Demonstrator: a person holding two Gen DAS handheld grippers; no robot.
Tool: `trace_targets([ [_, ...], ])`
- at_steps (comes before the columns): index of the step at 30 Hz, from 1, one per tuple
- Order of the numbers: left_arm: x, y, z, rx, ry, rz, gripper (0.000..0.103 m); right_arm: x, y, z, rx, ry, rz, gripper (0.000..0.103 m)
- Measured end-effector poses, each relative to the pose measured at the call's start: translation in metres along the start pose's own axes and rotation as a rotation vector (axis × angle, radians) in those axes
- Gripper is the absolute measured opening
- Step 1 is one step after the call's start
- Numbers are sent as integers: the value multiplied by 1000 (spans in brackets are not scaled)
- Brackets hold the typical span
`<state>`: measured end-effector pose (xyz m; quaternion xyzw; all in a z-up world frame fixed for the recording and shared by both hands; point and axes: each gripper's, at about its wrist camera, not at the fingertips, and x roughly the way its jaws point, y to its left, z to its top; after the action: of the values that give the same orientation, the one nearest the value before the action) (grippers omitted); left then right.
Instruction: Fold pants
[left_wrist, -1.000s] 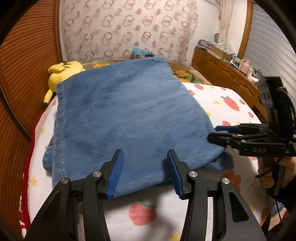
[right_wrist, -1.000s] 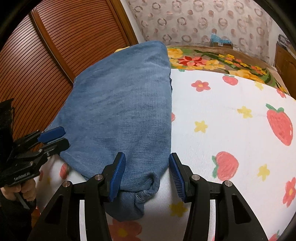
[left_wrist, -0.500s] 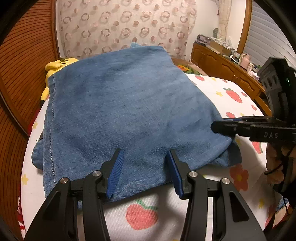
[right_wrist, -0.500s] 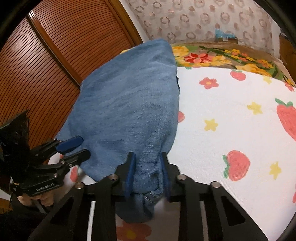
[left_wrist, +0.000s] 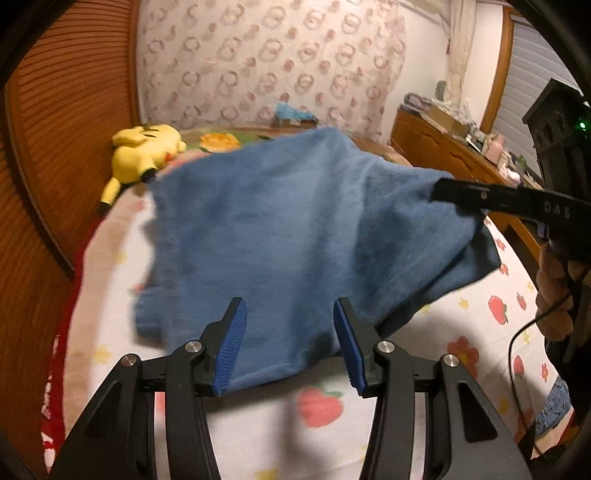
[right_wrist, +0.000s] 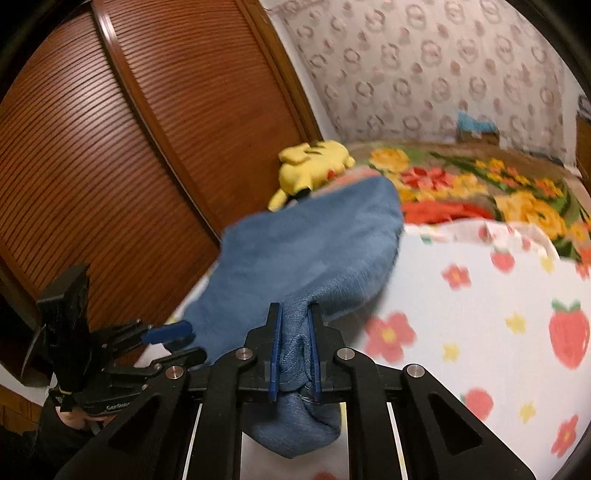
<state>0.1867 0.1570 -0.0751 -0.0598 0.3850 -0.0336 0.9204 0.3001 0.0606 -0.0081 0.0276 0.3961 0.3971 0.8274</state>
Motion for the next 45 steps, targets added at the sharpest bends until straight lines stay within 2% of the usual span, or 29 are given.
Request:
trace_targets([
  [6, -27, 34, -2, -39, -49, 51, 50, 15, 33, 20, -66, -38, 57, 13],
  [10, -39, 60, -5, -78, -69, 85, 50, 32, 54, 22, -117, -35, 102, 13],
  [15, -49, 82, -8, -118, -87, 120, 50, 61, 78, 17, -171, -2, 156, 13],
  [23, -60, 116, -14, -174, -99, 180, 50, 104, 98, -7, -258, 111, 228, 12],
  [31, -59, 116, -8, -178, -113, 184, 50, 128, 90, -39, -276, 233, 246, 12],
  [37, -51, 105, 12, -139, -129, 153, 50, 139, 88, -39, -275, 248, 240, 12],
  [39, -46, 101, 20, -124, -129, 129, 50, 137, 88, -38, -281, 240, 230, 14],
  [42, -30, 91, 29, -97, -105, 97, 50, 123, 95, -40, -275, 239, 229, 25],
  [44, -17, 87, 29, -87, -76, 90, 50, 113, 96, -38, -276, 232, 215, 39],
  [45, -11, 86, 29, -81, -60, 93, 50, 107, 93, -36, -274, 225, 205, 40],
])
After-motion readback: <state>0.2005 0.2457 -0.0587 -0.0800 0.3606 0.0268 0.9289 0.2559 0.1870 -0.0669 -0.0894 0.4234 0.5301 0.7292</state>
